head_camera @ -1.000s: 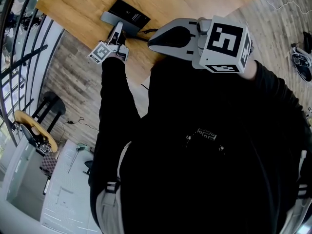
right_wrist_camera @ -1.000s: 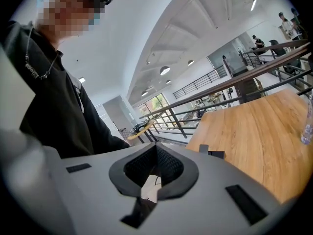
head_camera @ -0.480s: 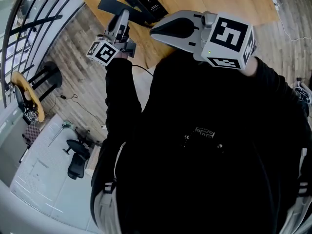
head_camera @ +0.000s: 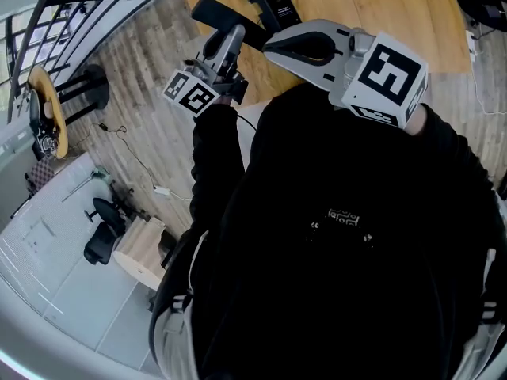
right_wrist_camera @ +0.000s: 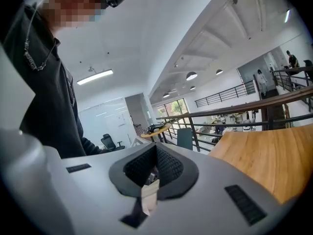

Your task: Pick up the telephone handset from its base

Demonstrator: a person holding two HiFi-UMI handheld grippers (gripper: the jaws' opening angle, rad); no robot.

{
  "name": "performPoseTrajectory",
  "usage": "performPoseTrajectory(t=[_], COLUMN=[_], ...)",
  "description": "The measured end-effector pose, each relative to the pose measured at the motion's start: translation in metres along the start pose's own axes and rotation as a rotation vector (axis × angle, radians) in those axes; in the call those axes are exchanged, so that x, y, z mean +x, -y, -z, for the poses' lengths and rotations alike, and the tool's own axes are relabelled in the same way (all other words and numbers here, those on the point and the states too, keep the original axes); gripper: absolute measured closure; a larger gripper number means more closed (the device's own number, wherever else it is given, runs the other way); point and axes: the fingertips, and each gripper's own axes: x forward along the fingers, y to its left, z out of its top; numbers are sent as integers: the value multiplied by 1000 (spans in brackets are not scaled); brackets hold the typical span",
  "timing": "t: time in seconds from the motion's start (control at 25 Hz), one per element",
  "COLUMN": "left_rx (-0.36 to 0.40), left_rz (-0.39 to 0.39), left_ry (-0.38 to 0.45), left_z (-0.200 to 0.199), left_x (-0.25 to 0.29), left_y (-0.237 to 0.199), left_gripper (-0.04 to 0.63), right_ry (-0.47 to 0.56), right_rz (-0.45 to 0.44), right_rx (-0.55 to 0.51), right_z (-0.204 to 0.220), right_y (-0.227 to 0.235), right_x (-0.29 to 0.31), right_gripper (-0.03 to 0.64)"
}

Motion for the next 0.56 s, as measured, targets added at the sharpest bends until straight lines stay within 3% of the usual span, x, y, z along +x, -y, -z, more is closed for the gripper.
performPoseTrajectory(t=[0.36, 0.56], left_rx=[-4, -82], left_rz=[15, 27], left_ry=[-38, -41], left_z=[2, 6], left_x=[0, 4], left_y=[-17, -45], left_gripper=[516, 516], right_ry=[-14, -28], right_rz=[31, 45], right_rx=[25, 26], right_z=[7, 6], right_y=[2, 8], right_x=[3, 1], right_gripper=[603, 603])
